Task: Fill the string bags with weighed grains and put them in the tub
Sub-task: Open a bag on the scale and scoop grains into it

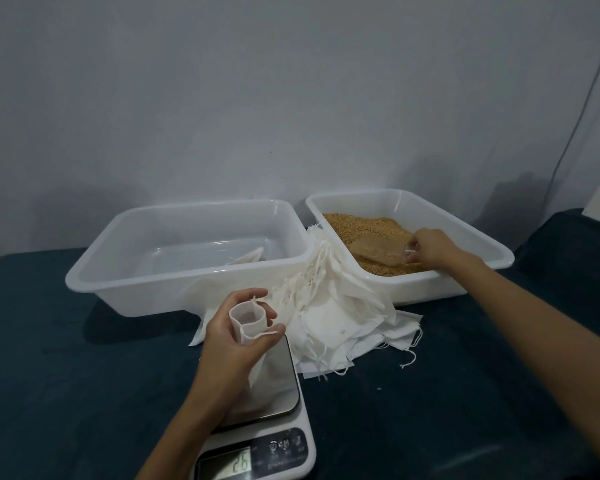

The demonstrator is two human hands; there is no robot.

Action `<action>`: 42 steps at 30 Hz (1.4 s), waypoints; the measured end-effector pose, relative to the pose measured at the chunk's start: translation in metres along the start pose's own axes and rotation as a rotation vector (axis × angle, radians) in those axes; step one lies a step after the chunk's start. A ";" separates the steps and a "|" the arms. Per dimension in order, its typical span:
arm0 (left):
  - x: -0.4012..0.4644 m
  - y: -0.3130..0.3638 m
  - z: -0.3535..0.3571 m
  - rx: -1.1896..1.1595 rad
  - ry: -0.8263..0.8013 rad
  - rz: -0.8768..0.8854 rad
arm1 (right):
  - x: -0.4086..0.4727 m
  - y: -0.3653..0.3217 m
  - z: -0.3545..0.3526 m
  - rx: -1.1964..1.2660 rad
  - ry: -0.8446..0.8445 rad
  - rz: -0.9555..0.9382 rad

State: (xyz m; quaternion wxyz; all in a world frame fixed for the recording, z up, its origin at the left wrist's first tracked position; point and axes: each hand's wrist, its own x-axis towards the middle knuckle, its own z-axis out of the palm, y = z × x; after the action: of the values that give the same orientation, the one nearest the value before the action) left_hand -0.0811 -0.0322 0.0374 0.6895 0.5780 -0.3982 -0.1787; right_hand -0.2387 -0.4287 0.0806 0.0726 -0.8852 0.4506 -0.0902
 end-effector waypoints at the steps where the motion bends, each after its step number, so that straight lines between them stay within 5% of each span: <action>1: 0.000 0.000 0.000 0.005 0.001 0.000 | -0.001 -0.002 0.000 -0.033 0.005 -0.002; 6: 0.001 -0.001 0.000 0.013 -0.005 -0.005 | -0.002 -0.009 0.000 -0.093 -0.004 -0.051; 15: 0.000 0.000 0.000 0.003 -0.007 -0.009 | -0.007 0.001 -0.009 0.224 -0.177 -0.112; 23: 0.001 -0.002 0.001 -0.001 -0.022 -0.006 | -0.029 -0.003 -0.040 0.420 -0.084 -0.132; 29: 0.000 -0.001 0.002 -0.017 -0.019 -0.012 | -0.064 -0.038 -0.066 0.436 -0.045 -0.334; 35: -0.002 -0.001 0.000 0.040 -0.017 -0.042 | -0.104 -0.084 -0.068 0.549 -0.237 -0.570; 42: -0.002 0.000 0.001 0.048 -0.041 -0.070 | -0.129 -0.118 -0.074 0.311 -0.171 -0.729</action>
State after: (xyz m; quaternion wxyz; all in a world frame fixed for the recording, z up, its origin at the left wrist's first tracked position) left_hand -0.0827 -0.0312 0.0370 0.6604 0.6041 -0.3962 -0.2048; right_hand -0.2371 -0.2583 0.1649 0.2060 -0.9698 0.0808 -0.1030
